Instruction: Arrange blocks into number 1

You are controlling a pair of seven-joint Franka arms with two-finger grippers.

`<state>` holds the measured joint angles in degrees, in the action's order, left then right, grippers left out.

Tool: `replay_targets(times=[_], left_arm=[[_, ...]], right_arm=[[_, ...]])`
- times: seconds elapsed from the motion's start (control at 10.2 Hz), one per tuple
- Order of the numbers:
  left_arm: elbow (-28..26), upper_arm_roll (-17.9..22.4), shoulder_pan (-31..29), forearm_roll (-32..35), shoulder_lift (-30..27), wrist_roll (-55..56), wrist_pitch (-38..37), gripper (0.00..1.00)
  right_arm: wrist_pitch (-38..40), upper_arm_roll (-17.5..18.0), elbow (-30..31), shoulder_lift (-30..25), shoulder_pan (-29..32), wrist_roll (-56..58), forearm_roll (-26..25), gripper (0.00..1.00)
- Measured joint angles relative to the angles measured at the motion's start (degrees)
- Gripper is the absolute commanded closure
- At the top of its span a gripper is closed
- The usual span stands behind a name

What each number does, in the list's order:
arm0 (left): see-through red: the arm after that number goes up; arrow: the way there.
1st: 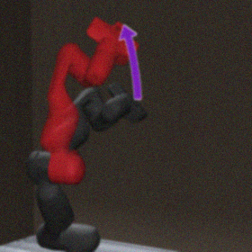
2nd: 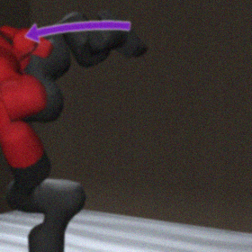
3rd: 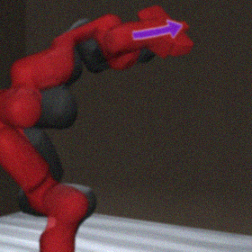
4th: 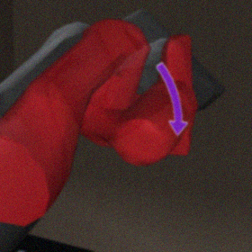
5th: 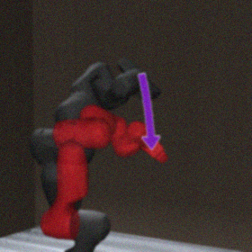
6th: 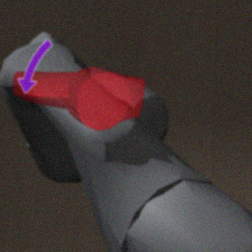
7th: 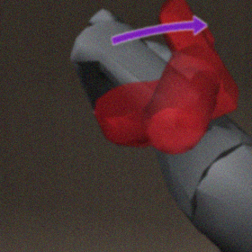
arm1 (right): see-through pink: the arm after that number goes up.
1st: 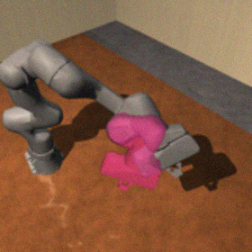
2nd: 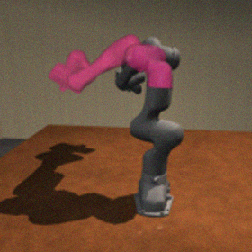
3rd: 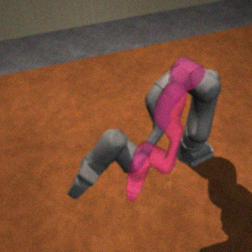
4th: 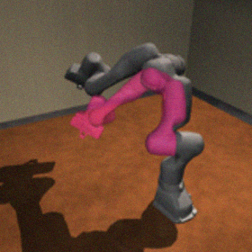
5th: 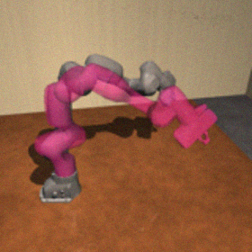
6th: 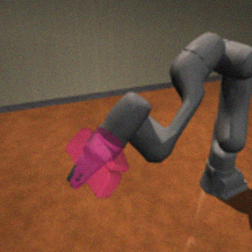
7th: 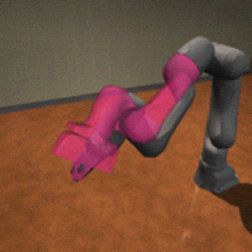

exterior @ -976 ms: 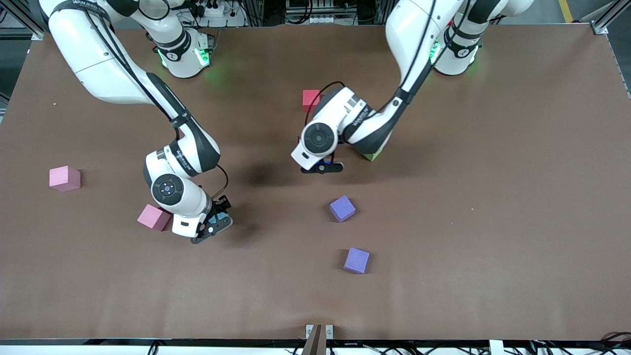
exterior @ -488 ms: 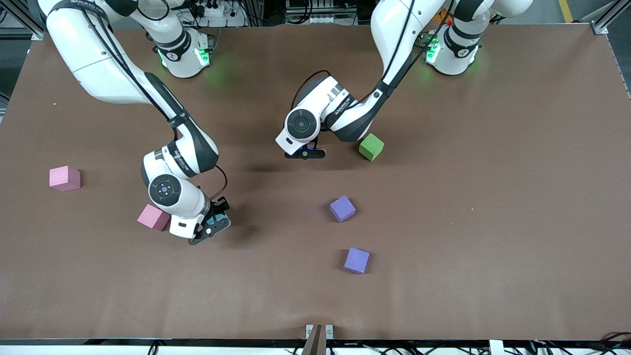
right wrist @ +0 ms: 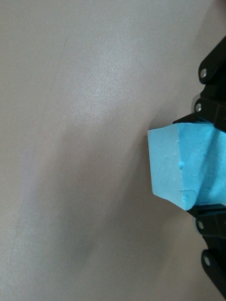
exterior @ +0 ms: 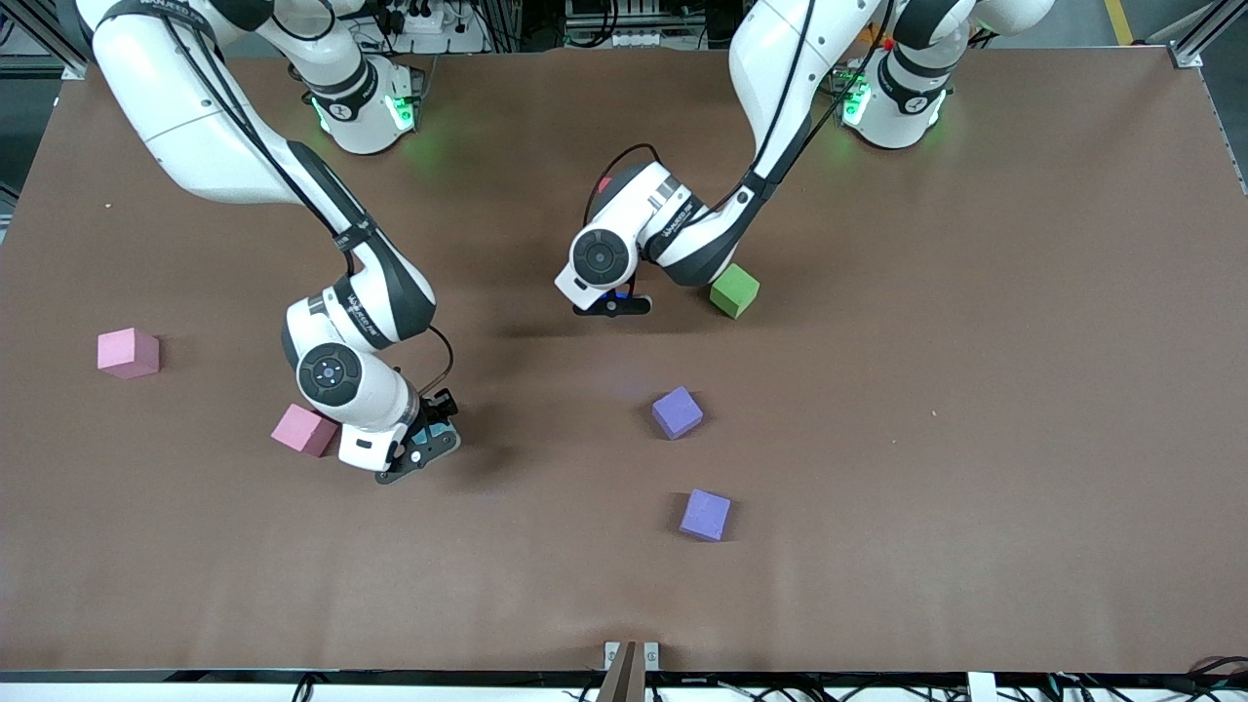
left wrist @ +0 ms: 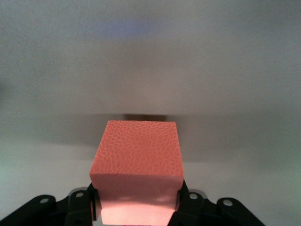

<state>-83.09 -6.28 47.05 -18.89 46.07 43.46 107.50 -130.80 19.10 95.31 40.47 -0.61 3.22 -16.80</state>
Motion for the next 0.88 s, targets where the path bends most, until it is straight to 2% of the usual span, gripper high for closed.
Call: replay_targets(times=[0.29,0.49,0.88], left_arm=[[-0.86,-0.04,0.76,-0.21,0.4,0.3,0.0,0.46],[-0.92,-0.09,1.26,-0.21,0.35,1.13,-0.01,0.46],[-1.33,-1.09,2.12,-0.47,0.29,3.02,-0.09,0.45]], right_arm=[[0.68,0.14,-0.4,-0.01,-0.06,-0.68,0.0,1.0],[2.66,1.06,-1.01,-0.03,-0.09,-5.07,0.02,1.0],[12.44,7.1,-5.01,-1.32,-0.37,-18.92,0.02,1.0]])
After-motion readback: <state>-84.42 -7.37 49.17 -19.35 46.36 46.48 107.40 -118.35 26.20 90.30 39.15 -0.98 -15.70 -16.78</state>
